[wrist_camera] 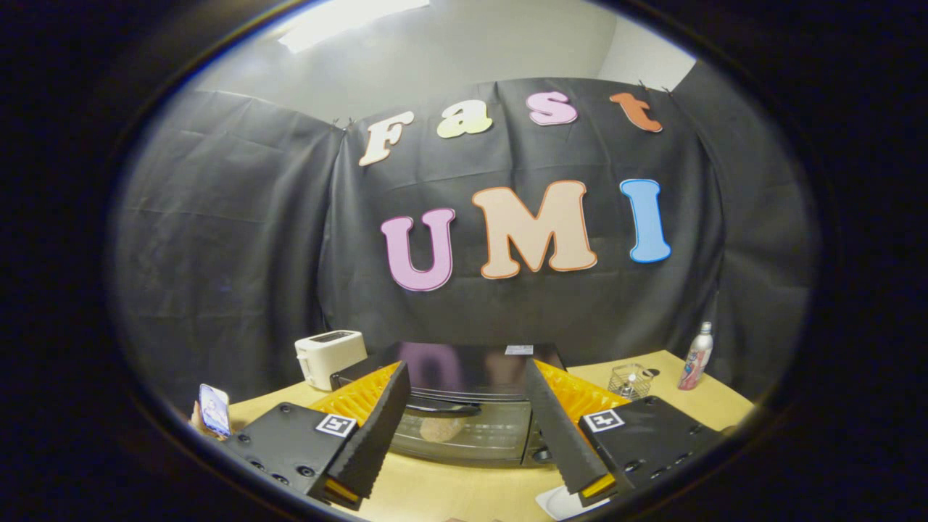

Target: Open the toaster oven, put the food inside, and close the toaster oven door.

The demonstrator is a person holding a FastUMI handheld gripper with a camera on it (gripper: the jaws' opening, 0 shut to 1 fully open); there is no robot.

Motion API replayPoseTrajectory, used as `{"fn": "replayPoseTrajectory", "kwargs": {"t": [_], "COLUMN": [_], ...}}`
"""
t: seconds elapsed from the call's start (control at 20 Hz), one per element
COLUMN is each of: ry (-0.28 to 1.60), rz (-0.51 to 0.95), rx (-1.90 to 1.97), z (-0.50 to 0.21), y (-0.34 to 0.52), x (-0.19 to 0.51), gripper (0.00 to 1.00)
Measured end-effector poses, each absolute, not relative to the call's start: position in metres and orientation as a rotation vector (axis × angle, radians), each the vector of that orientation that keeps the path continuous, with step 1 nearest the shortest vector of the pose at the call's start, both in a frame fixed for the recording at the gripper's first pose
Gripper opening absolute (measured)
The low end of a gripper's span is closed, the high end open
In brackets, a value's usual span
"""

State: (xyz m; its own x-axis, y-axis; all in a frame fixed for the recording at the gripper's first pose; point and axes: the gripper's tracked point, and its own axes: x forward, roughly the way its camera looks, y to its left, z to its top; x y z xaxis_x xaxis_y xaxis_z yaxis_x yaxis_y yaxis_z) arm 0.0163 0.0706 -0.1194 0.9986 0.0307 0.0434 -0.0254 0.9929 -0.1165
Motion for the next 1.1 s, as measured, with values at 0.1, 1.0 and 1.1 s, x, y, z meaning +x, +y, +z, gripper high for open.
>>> {"fn": "replayPoseTrajectory", "kwargs": {"t": [0.1, 1.0, 1.1], "ry": [-0.051, -0.082, -0.097], "rz": [0.025, 0.013, 0.014], "rx": [-0.112, -0.123, -0.128], "z": [-0.118, -0.113, -0.111], "y": [0.069, 0.038, 0.032], "x": [0.014, -0.01, -0.015], "gripper": [0.97, 0.97, 0.97]}}
